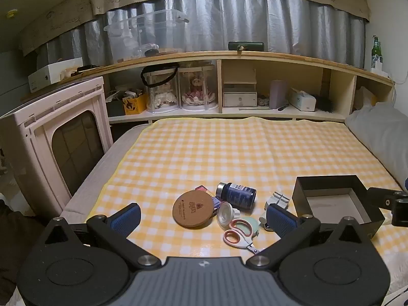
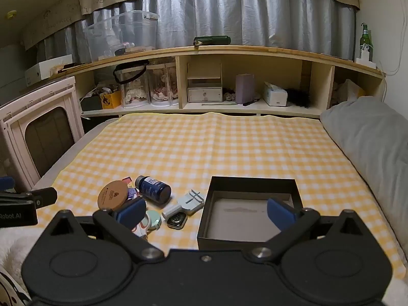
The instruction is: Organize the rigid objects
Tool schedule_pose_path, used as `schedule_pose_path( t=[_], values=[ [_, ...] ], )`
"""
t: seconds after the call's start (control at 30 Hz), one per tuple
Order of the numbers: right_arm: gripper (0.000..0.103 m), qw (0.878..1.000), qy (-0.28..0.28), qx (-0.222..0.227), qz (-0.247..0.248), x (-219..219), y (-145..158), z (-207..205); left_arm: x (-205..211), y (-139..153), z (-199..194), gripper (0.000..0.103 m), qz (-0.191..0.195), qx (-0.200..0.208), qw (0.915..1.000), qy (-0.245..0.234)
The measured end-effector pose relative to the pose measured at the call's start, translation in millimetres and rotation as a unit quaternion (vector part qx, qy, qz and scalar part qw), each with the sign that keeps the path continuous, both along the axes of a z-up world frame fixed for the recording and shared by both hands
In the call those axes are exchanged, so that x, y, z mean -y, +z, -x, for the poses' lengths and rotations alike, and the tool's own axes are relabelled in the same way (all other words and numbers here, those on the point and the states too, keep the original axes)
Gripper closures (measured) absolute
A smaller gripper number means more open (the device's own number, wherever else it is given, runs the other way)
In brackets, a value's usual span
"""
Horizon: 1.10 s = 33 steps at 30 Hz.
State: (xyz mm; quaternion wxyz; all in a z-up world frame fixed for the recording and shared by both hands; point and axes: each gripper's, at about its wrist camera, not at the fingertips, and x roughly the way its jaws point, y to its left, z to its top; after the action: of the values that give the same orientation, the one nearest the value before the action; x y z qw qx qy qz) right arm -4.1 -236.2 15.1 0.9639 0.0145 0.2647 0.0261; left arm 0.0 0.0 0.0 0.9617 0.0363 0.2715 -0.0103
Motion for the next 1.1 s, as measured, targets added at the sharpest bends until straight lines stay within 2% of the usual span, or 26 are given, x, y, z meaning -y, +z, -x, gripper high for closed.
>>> schedule_pose_path(
  t=[1.1],
  values=[
    [0.001,1.0,0.0,-0.003,0.005,0.1,-1.3,-0.7,0.1,-0.1,0.1,0.0,-0.003,0.002,1.0,-0.001]
  ],
)
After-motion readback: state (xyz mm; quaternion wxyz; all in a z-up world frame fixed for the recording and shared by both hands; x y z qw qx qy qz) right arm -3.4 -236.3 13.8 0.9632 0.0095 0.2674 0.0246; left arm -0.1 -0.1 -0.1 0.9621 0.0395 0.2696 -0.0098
